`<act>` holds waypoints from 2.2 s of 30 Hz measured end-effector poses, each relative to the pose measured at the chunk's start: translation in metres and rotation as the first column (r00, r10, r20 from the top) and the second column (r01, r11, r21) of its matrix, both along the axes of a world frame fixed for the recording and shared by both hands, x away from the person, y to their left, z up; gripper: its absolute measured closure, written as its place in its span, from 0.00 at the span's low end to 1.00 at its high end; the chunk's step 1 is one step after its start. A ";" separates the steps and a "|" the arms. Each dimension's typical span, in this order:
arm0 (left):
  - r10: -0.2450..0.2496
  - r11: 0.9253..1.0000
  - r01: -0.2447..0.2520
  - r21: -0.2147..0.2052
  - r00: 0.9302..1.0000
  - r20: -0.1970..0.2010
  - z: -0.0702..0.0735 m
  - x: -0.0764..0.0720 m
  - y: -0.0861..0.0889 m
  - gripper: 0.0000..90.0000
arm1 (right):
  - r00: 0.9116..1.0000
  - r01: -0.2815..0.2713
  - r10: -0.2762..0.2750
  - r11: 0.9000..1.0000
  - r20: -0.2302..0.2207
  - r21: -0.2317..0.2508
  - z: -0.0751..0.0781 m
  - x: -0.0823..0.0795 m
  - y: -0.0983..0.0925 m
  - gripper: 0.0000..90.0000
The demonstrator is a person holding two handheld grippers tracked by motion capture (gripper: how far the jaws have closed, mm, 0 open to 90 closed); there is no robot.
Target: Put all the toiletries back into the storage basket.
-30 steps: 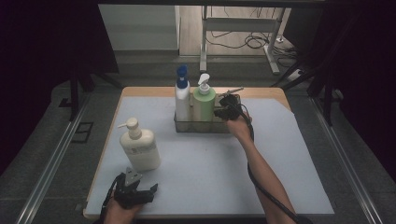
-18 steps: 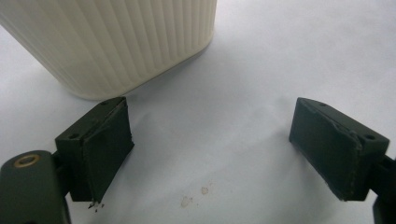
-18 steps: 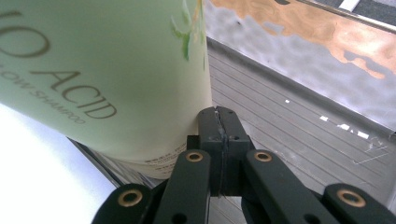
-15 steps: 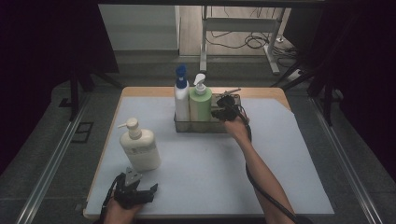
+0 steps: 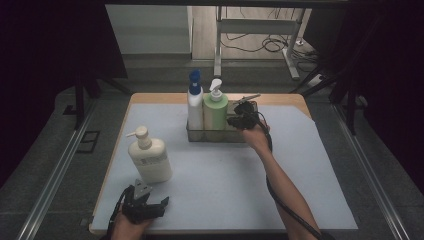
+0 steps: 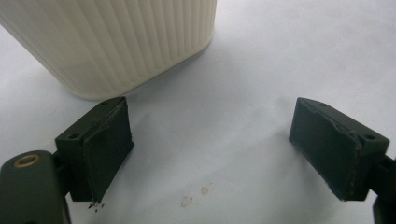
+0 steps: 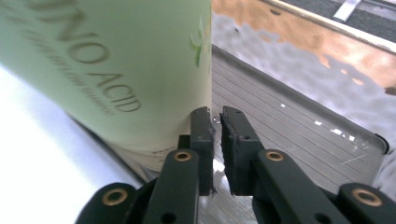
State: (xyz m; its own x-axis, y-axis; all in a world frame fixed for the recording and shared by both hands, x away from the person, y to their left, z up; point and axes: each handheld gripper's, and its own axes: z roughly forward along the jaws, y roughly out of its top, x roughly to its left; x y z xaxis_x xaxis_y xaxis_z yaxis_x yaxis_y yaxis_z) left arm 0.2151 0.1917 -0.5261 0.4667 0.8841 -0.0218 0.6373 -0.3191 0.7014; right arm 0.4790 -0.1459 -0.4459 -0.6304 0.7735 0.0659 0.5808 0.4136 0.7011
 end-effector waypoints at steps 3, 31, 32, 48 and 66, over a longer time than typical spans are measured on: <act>0.000 1.000 0.000 -0.003 1.000 0.000 0.000 0.000 0.000 0.14 | 1.000 -0.012 0.012 1.000 0.014 0.003 0.007 -0.004 -0.002 0.88; -0.001 1.000 0.001 -0.005 1.000 -0.007 0.001 0.001 0.000 0.14 | 0.989 -0.137 0.135 0.990 0.053 0.022 0.038 -0.063 -0.020 0.25; -0.001 1.000 0.001 -0.005 1.000 -0.007 0.001 0.001 0.000 0.14 | 0.989 -0.140 0.139 0.990 0.053 0.021 0.039 -0.067 -0.021 0.25; -0.004 1.000 0.004 -0.004 1.000 -0.005 0.000 0.001 0.000 0.14 | 0.979 -0.193 0.193 0.981 0.070 -0.009 0.044 -0.107 -0.037 0.15; -0.016 1.000 0.016 -0.003 1.000 -0.002 0.000 0.002 0.001 0.14 | 0.980 -0.182 0.185 0.982 0.071 -0.042 0.032 -0.145 -0.061 0.00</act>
State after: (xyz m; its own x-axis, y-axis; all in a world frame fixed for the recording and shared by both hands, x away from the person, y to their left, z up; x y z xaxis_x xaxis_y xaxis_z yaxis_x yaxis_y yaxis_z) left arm 0.2169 0.1923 -0.5257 0.4807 0.8765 -0.0256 0.6334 -0.3268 0.7015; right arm 0.3338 -0.2072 -0.4136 -0.7639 0.6453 -0.0120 0.4393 0.5335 0.7228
